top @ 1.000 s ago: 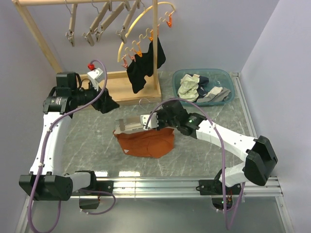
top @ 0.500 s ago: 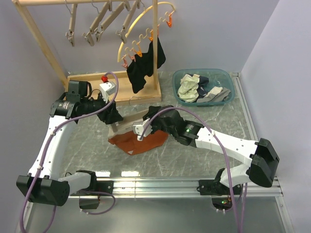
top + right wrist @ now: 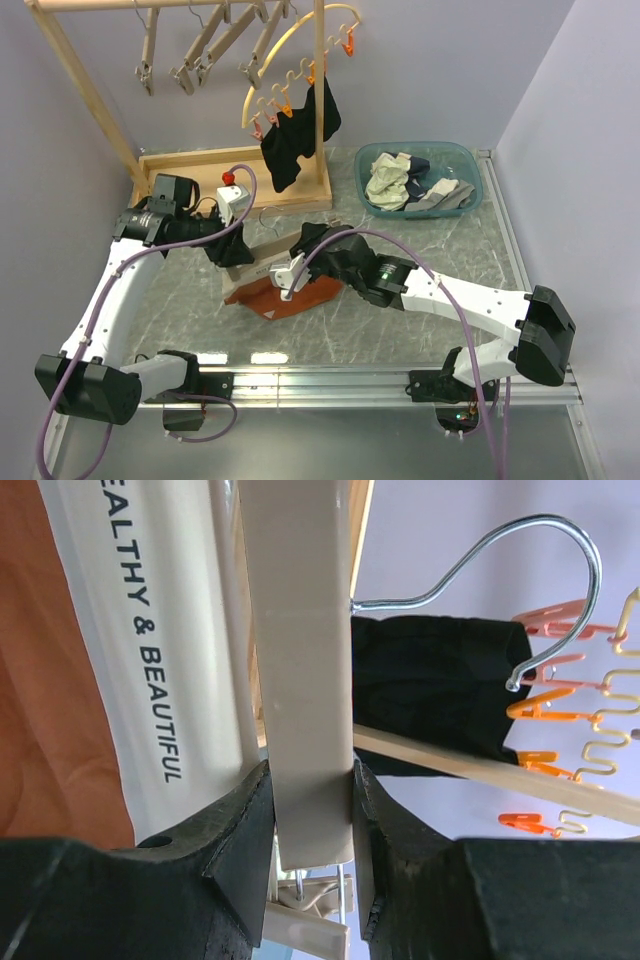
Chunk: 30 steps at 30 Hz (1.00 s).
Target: Clip the underwear to the hanger
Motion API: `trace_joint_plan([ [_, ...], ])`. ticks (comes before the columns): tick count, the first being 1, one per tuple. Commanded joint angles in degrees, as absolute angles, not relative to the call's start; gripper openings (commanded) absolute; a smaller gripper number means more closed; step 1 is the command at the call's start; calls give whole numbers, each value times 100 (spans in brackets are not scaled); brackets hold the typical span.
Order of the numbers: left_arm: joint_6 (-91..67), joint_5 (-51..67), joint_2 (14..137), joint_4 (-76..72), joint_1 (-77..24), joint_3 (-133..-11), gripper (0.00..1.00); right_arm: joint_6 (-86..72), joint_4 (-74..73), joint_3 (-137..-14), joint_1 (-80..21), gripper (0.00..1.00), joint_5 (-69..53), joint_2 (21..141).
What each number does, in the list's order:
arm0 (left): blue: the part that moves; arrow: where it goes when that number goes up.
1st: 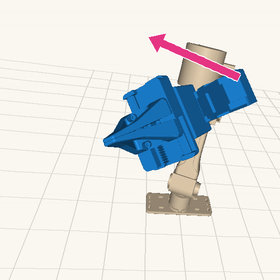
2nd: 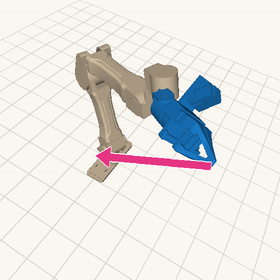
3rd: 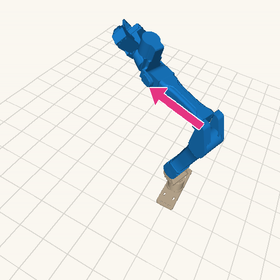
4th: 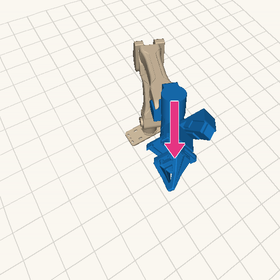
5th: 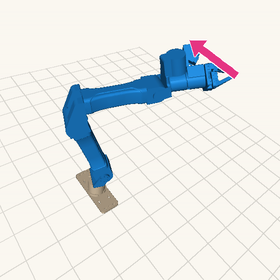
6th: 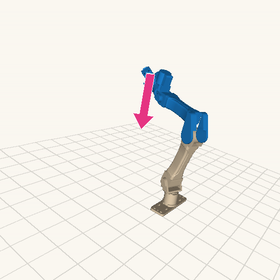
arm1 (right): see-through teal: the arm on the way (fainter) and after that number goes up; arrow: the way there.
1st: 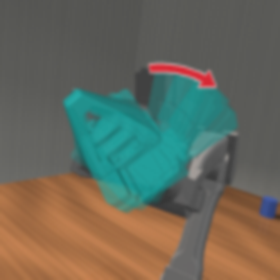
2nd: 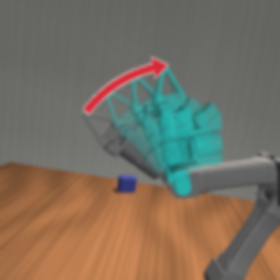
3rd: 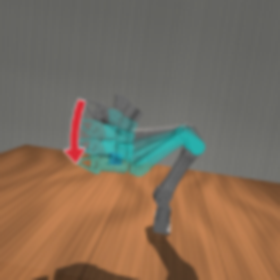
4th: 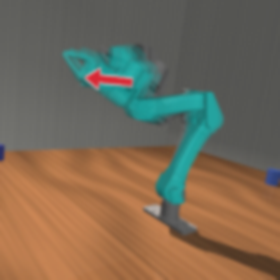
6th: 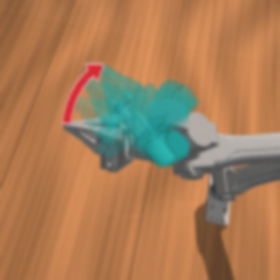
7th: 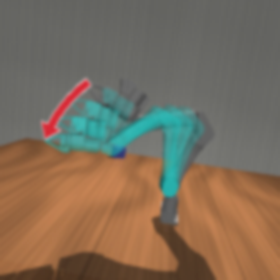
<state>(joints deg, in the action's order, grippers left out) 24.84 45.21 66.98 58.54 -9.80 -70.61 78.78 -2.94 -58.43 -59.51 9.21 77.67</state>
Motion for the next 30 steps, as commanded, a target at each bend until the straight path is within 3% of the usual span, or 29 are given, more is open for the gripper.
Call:
trace_joint_plan([
  [1, 2619, 4755, 6680, 5924, -1037, -7075, 42, 8086, 149, -5924, -6064, 0, 1028, 7471],
  [5, 2637, 4843, 6767, 5968, -1072, -7119, 34, 8147, 228, -5889, -6117, 0, 1028, 7453],
  [14, 2716, 4869, 6926, 6090, -1142, -7146, 27, 8112, 272, -5889, -6152, 0, 1063, 7427],
  [17, 2698, 4887, 6943, 6100, -1143, -7154, 21, 8104, 281, -5880, -6144, 0, 1063, 7427],
  [21, 2646, 4930, 6873, 6100, -1143, -7102, 4, 8086, 352, -5880, -6144, 0, 1055, 7444],
  [23, 2654, 4896, 6829, 6126, -1143, -7049, 4, 8077, 343, -5897, -6144, 0, 1046, 7436],
  [27, 2663, 4826, 6794, 6223, -1143, -7031, 19, 8095, 325, -5941, -6144, 0, 1046, 7453],
  [30, 2646, 4755, 6785, 6249, -1143, -7040, 21, 8077, 273, -5985, -6152, 0, 1037, 7479],
])
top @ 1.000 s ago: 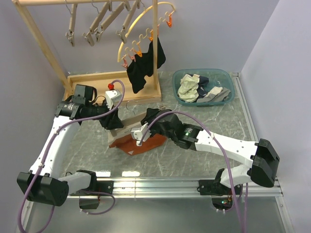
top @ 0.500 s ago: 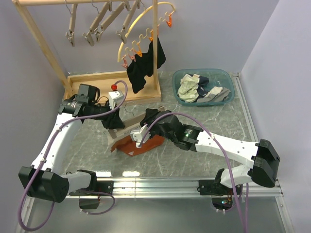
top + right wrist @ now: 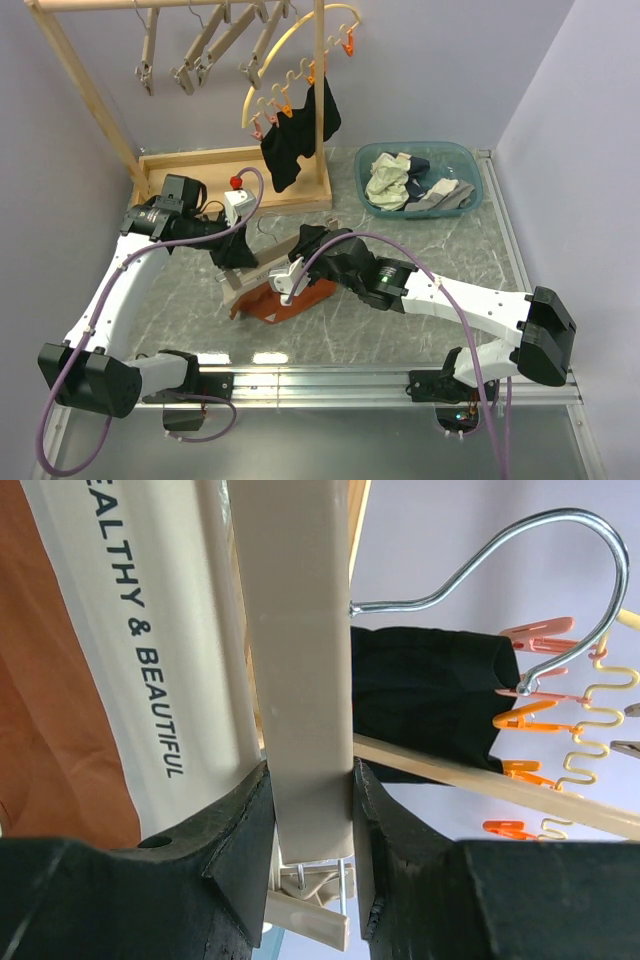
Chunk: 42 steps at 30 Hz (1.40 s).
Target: Clip the underwear to the hanger
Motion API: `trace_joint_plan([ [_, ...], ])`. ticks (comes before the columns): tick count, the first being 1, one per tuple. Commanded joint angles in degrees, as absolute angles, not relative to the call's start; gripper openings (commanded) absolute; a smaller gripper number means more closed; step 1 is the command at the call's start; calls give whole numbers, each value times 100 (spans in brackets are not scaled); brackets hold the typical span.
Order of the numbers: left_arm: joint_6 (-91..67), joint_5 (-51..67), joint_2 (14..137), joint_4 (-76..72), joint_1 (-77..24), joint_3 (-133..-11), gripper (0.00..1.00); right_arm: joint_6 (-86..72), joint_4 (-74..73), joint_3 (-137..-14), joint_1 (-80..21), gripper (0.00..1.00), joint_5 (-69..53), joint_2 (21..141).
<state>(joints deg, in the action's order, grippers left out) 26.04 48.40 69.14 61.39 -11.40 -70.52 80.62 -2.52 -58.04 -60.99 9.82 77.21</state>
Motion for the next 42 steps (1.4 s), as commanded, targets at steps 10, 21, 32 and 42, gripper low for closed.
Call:
trace_joint_plan([
  [10, 2829, 4755, 6837, 6363, -1143, -7049, 26, 7998, 176, -6029, -6152, 0, 1020, 7479],
  [21, 2892, 4764, 6794, 6363, -1143, -6943, 24, 8024, 184, -5994, -6152, 0, 1019, 7479],
  [32, 2268, 4580, 6469, 5801, -923, -7031, 0, 8051, 632, -5836, -6152, 31, 1301, 7532],
  [42, 1890, 3632, 5890, 5906, -123, -7208, 0, 7850, 748, -5721, -5924, 95, 1529, 7251],
])
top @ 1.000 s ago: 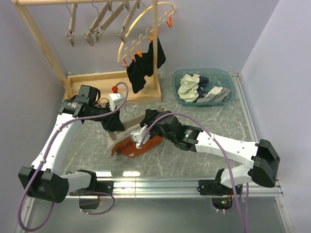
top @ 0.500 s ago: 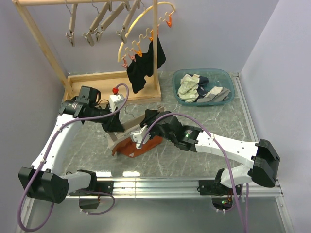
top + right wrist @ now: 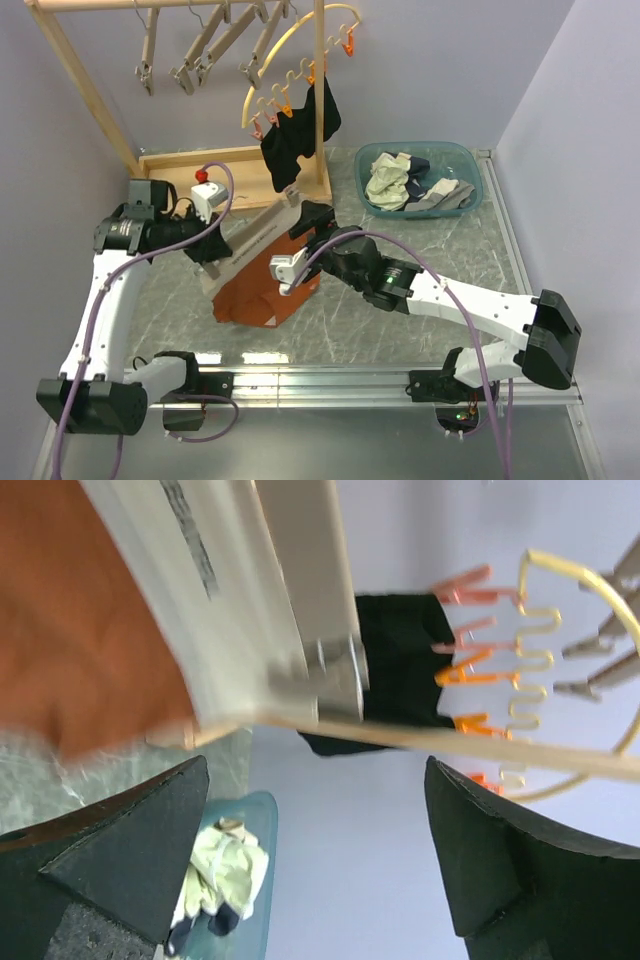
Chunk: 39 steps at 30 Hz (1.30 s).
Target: Clip the underwear to the hanger
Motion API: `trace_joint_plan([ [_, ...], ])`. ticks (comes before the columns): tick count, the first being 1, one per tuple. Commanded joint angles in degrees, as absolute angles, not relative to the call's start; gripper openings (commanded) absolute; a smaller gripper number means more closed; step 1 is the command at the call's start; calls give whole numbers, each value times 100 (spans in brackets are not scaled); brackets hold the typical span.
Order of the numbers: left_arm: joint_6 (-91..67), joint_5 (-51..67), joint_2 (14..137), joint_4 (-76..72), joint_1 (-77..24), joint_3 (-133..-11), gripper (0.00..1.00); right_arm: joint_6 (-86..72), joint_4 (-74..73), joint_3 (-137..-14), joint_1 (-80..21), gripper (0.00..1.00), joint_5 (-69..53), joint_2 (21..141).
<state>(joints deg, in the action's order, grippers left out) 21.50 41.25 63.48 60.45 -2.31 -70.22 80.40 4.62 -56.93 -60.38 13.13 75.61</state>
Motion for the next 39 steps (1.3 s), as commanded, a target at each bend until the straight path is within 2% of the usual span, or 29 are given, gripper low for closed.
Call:
trace_joint_plan([
  [1, 1803, 3499, 5819, 5915, -27, -7172, 0, 7788, 651, -5748, -5837, 96, 1573, 7199],
  [6, 1495, 2639, 5493, 5976, 526, -7206, 0, 7340, 308, -6003, -5538, 97, 1617, 7093],
  [11, 1108, 2171, 5677, 6187, 1291, -7558, 0, 7067, 44, -6187, -5256, 99, 1591, 7005],
  [14, 1090, 2039, 5932, 6319, 1827, -8058, 0, 6952, 27, -6179, -5168, 99, 1565, 6917],
  [18, 1335, 2223, 6790, 6634, 2608, -9565, 0, 6847, -79, -6082, -5142, 100, 1556, 6812],
  [24, 1485, 2461, 8128, 7023, 2804, -11607, 0, 6794, -18, -5880, -5142, 100, 1600, 6680],
  [31, 1310, 2935, 8718, 5883, 2997, -12269, 0, 6768, -62, -5836, -5133, 100, 1644, 6627],
  [35, 941, 3207, 9376, 5459, 2997, -13224, 0, 6759, -9, -5766, -5133, 100, 1652, 6618],
  [39, 598, 3357, 9650, 4809, 2988, -13439, 0, 6794, -9, -5643, -5124, 100, 1670, 6565],
])
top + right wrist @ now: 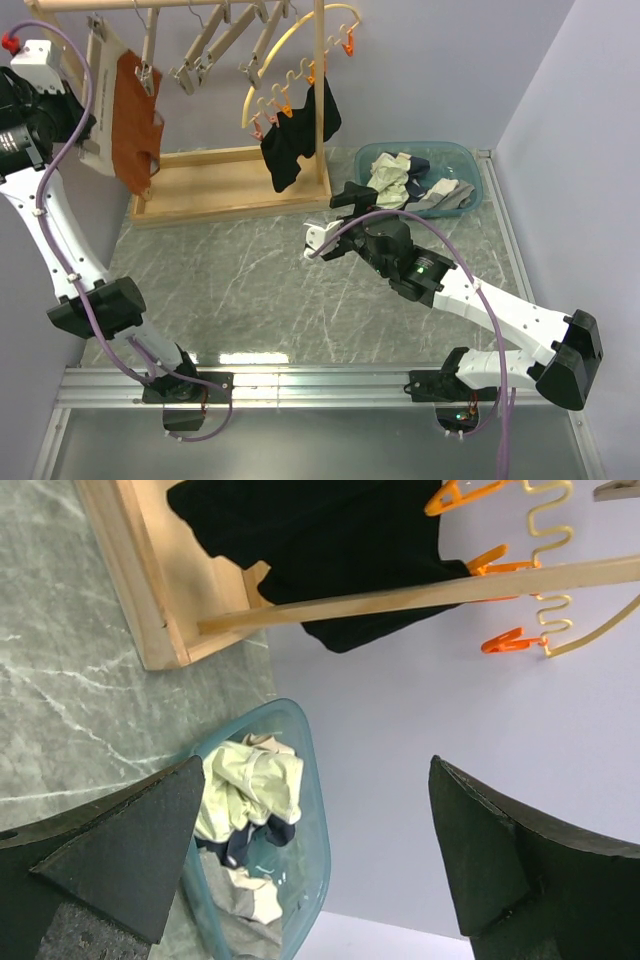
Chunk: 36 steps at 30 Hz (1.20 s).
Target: Clip the underwear to the hanger
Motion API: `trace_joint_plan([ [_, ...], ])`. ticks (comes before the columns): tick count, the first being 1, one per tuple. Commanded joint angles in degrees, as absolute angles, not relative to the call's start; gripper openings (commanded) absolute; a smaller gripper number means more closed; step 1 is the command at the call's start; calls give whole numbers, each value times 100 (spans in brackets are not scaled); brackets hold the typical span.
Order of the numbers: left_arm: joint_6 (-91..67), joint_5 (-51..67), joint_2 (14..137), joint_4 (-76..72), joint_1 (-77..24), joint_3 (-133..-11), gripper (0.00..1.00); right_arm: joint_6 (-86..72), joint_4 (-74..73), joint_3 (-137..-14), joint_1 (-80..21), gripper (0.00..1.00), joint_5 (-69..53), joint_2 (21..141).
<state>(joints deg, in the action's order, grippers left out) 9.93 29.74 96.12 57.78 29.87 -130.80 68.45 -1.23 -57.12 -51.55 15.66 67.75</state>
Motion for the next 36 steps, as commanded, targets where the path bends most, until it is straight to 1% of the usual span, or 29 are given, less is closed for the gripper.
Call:
trace_joint_plan([
  [1, 554, 3349, 9668, 4625, 2988, -13412, 0, 6785, -17, -5625, -5115, 100, 1679, 6557],
  [6, 273, 3647, 9948, 3492, 2988, -13280, 0, 6715, -9, -5660, -5098, 100, 1670, 6653],
  [11, 35, 3937, 10423, 3051, 2988, -13553, 0, 6627, -70, -5809, -5089, 100, 1705, 6688],
  [16, -509, 4069, 10573, 2296, 2988, -13667, 0, 6644, -9, -5669, -5089, 100, 1696, 6697],
  [19, -912, 4192, 10897, 2049, 2988, -14017, 0, 6601, -9, -5721, -5089, 100, 1696, 6776],
  [32, -1564, 4324, 11381, 1257, 2988, -14124, 0, 6548, -70, -5809, -5071, 100, 1696, 6882],
  [36, -1679, 4289, 11592, 1178, 2901, -14326, 0, 6557, -88, -5810, -5098, 100, 1705, 6917],
])
